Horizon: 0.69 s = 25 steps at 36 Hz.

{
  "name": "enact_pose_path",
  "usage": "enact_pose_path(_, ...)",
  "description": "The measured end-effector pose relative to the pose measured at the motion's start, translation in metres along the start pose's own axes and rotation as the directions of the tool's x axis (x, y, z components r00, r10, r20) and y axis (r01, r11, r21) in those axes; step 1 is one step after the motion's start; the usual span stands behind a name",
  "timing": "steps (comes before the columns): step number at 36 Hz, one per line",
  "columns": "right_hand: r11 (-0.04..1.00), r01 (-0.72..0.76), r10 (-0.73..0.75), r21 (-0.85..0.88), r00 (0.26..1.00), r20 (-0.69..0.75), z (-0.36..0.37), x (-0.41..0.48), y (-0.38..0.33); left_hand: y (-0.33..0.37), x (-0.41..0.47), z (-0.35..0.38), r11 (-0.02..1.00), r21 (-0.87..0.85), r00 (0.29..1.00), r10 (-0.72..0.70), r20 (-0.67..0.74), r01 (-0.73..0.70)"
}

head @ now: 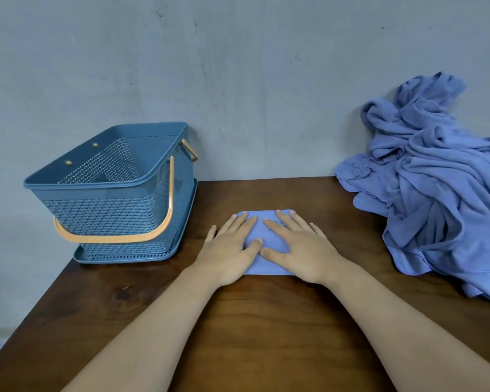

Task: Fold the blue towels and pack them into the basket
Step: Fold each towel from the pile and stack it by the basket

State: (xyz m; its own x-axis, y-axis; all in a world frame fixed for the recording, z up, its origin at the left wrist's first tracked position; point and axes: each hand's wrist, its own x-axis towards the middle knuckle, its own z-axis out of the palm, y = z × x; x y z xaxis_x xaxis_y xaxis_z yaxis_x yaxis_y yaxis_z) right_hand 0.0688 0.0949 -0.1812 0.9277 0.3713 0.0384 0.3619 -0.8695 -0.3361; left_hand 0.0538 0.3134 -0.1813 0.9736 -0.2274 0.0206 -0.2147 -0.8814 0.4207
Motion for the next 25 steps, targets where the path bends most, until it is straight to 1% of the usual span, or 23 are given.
enact_pose_path(3, 0.999, 0.022, -0.028, -0.049, 0.994, -0.11, 0.004, -0.003, 0.001, 0.002, 0.0, 0.0, 0.998, 0.03, 0.999, -0.054, -0.007, 0.054)
enact_pose_path(5, 0.993, 0.055, -0.073, -0.104, 0.982, -0.176, 0.003, -0.005, 0.0, 0.003, -0.001, -0.001, 0.997, 0.03, 0.997, -0.076, -0.005, 0.076)
enact_pose_path(8, 0.985, 0.105, -0.138, -0.137, 0.957, -0.256, -0.001, -0.012, -0.005, 0.005, -0.003, -0.004, 0.995, 0.026, 0.995, -0.098, -0.013, 0.098)
enact_pose_path(10, 0.982, 0.133, -0.169, -0.132, 0.933, -0.318, -0.004, -0.02, -0.009, 0.008, -0.005, -0.006, 0.993, -0.041, 0.993, -0.111, -0.048, 0.109)
enact_pose_path(12, 0.988, 0.136, -0.151, -0.067, 0.921, -0.359, -0.003, -0.032, -0.015, 0.006, -0.012, -0.011, 0.978, -0.15, 0.975, -0.165, -0.152, 0.142)
enact_pose_path(14, 0.993, 0.115, -0.115, -0.021, 0.939, -0.325, 0.002, -0.044, -0.022, 0.0, -0.022, -0.015, 0.969, -0.178, 0.948, -0.212, -0.239, 0.172)
enact_pose_path(16, 0.996, 0.081, -0.086, -0.035, 0.977, -0.196, 0.012, -0.055, -0.028, -0.01, -0.036, -0.015, 0.973, -0.143, 0.948, -0.214, -0.238, 0.184)
enact_pose_path(18, 0.993, 0.069, -0.077, -0.098, 0.994, -0.081, 0.019, -0.056, -0.03, -0.022, -0.046, -0.013, 0.972, -0.152, 0.95, -0.209, -0.23, 0.177)
enact_pose_path(21, 0.99, 0.073, -0.079, -0.119, 0.996, -0.043, 0.019, -0.043, -0.032, -0.031, -0.053, -0.012, 0.962, -0.214, 0.938, -0.224, -0.264, 0.17)
enact_pose_path(25, 0.989, 0.082, -0.085, -0.121, 0.996, -0.025, 0.02, -0.008, -0.035, -0.036, -0.048, -0.016, 0.937, -0.3, 0.926, -0.263, -0.27, 0.178)
